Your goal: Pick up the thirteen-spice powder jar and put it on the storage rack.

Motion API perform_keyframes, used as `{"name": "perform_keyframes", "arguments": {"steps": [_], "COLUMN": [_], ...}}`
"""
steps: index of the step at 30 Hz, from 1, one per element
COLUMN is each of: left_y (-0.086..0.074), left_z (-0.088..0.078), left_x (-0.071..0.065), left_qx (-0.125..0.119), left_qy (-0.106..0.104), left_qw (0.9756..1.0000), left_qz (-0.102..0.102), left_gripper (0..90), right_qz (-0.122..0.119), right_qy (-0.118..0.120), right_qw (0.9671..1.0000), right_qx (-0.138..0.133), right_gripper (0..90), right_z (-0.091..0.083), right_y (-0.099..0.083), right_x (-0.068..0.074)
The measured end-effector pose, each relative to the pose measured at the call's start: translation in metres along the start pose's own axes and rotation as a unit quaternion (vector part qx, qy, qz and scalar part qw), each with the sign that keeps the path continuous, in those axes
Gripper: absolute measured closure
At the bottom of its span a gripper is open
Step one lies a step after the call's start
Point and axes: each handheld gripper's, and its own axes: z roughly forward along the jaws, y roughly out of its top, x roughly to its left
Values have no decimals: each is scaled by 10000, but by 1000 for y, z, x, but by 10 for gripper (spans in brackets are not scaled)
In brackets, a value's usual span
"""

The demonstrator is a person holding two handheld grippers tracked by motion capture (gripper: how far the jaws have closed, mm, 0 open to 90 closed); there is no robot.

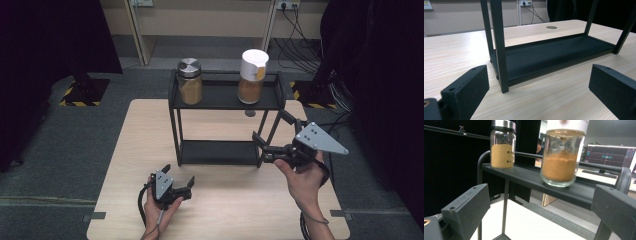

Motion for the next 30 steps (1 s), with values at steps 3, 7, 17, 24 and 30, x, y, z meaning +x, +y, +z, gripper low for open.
{"name": "perform_keyframes", "arguments": {"steps": [3,7,17,24,30], "left_y": [0,0,-1,0,-1], "left_z": [0,0,0,0,0], "left_x": [0,-1,-1,-2,-2], "left_qx": [-7,-5,-18,-13,-17], "left_qy": [4,15,12,24,29], "left_qw": [10000,10000,10000,10000,10000], "left_qz": [4,36,19,42,39], "left_gripper": [21,21,22,22,22], "right_qz": [22,51,113,140,101], "right_qy": [-19,-4,-53,-80,-91], "right_qw": [10000,10000,9999,9998,9998], "right_qx": [30,68,73,115,122], "right_gripper": [22,22,23,24,24], "right_z": [-3,-7,-17,-22,-23], "right_y": [-5,-13,-26,-36,-40], "right_x": [1,2,3,4,4]}}
